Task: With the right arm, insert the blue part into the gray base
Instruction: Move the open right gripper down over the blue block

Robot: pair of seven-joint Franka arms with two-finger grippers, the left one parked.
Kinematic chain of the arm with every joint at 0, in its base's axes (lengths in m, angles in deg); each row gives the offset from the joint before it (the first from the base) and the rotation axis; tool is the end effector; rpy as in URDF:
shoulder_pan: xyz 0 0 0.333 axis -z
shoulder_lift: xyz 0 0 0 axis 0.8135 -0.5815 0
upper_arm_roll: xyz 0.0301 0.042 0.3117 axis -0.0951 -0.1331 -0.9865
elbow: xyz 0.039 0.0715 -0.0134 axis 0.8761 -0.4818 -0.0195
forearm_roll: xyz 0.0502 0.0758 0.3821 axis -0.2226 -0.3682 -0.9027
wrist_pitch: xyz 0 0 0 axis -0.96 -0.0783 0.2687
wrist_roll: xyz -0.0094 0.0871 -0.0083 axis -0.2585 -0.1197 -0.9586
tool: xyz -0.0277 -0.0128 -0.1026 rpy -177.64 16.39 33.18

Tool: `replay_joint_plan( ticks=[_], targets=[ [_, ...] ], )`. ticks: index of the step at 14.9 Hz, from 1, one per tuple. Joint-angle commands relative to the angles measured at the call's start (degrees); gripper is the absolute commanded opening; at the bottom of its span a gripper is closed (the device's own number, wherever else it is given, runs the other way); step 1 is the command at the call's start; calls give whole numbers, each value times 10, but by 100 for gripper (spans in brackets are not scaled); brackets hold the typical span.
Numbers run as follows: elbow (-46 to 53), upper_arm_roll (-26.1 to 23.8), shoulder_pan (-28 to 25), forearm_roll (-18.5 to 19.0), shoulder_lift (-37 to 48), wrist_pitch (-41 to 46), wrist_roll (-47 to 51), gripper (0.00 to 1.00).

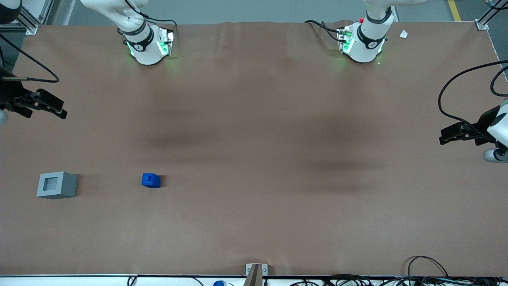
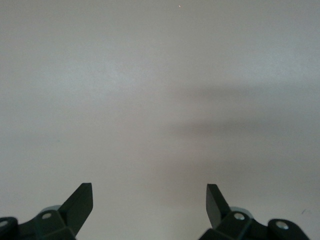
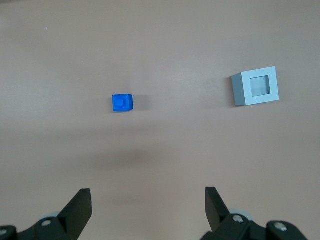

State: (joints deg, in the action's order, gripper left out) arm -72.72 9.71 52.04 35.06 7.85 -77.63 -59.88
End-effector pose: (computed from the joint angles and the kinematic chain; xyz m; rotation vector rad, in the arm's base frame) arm 0.5674 -0.0025 0.6226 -3.1236 0.0875 -0.0543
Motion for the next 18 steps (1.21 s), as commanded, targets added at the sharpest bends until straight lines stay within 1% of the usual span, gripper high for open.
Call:
replay_joint_plan(
  ticks=[1,8,11,16,18],
  targets=[
    [-11,-1,-2,0,-13,-16,11,100],
    [-12,-2,-28,-3,-66,-65,15,100],
    [-12,-1,-30,-33,-95,-94,14,100],
    [-15,-1,-38,-35,-155,-142,17,100],
    [-16,-1,-37,-36,-177,-160,35,100]
  ],
)
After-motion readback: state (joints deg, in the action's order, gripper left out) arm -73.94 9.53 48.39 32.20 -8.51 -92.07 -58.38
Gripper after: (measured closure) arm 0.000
